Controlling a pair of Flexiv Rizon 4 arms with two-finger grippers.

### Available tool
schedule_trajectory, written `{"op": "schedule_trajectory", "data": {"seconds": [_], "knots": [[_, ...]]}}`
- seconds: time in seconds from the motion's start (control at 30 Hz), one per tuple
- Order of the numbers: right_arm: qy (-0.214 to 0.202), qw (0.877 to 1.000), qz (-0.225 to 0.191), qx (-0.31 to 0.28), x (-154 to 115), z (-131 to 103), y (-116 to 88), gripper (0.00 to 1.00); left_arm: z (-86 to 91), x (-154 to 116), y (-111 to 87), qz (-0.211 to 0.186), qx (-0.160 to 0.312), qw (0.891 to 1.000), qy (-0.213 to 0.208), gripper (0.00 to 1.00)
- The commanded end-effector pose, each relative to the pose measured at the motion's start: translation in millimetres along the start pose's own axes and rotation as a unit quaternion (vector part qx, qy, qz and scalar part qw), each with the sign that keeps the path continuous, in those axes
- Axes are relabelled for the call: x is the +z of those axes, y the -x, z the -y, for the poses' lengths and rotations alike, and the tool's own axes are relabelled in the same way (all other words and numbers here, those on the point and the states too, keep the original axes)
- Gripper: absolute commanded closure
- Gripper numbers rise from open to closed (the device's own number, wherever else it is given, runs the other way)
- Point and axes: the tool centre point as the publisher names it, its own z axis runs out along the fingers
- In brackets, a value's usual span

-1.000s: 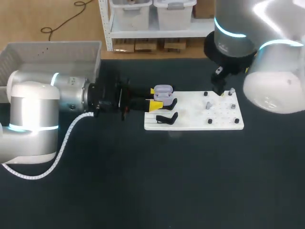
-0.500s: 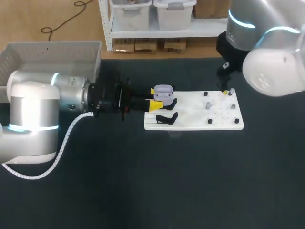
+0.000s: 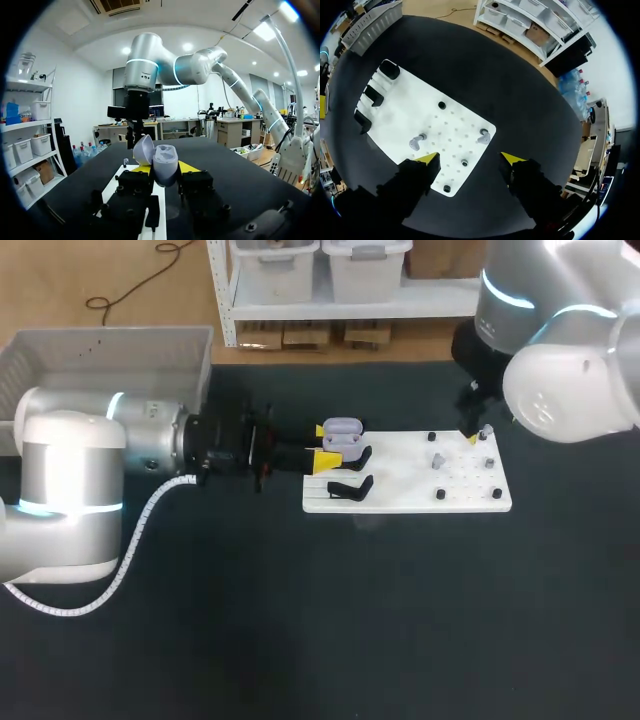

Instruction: Pick up each earbud case from the left stands, insert the matching earbuds, close the lid, and place the case in the box.

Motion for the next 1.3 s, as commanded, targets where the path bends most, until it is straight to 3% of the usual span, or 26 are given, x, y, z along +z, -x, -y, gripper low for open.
{"op": "schedule_trajectory", "data": {"seconds": [0.03, 0.23, 0.47, 0.6, 0.87, 1.3], "knots": [[0.004, 1.000, -0.002, -0.001, 7.6, 4.4, 2.7, 0.25, 0.7, -0.2, -0.5, 0.001, 0.001, 1.000, 0.001, 1.00], [0.003, 1.000, -0.005, -0.008, 15.1, 7.1, 2.9, 0.24, 0.7, -0.2, -0.5, 0.001, 0.001, 1.000, 0.001, 1.00], [0.004, 1.000, -0.003, -0.010, 21.1, 10.2, 4.1, 0.42, 0.7, -0.2, -0.5, 0.001, 0.001, 1.000, 0.001, 1.00], [0.007, 1.000, -0.002, -0.010, 23.2, 12.0, 4.6, 0.43, 0.7, -0.2, -0.5, 0.001, 0.001, 1.000, 0.001, 1.00], [0.007, 1.000, 0.001, -0.018, 26.5, 11.6, 6.8, 0.56, 0.7, -0.2, -0.5, 0.001, 0.001, 1.000, 0.001, 1.00], [0.002, 1.000, 0.003, -0.029, 30.8, 11.9, 6.8, 0.60, 0.7, -0.2, -0.5, 0.001, 0.001, 1.000, 0.001, 1.00]]}}
